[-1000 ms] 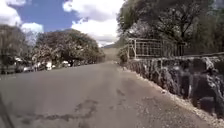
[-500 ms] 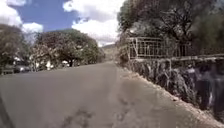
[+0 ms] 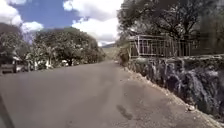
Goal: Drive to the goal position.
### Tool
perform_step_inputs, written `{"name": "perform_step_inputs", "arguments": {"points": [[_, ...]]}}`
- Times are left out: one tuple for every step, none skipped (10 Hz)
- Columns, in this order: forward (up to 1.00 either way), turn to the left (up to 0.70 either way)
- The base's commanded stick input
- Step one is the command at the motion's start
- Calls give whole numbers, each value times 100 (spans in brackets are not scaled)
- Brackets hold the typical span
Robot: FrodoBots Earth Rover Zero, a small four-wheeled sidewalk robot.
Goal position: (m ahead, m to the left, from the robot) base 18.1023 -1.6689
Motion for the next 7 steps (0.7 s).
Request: {"name": "perform_step_inputs", "arguments": {"points": [[70, 0], [70, 0], [70, 0], [70, 0], [70, 0], [70, 0], [70, 0]]}}
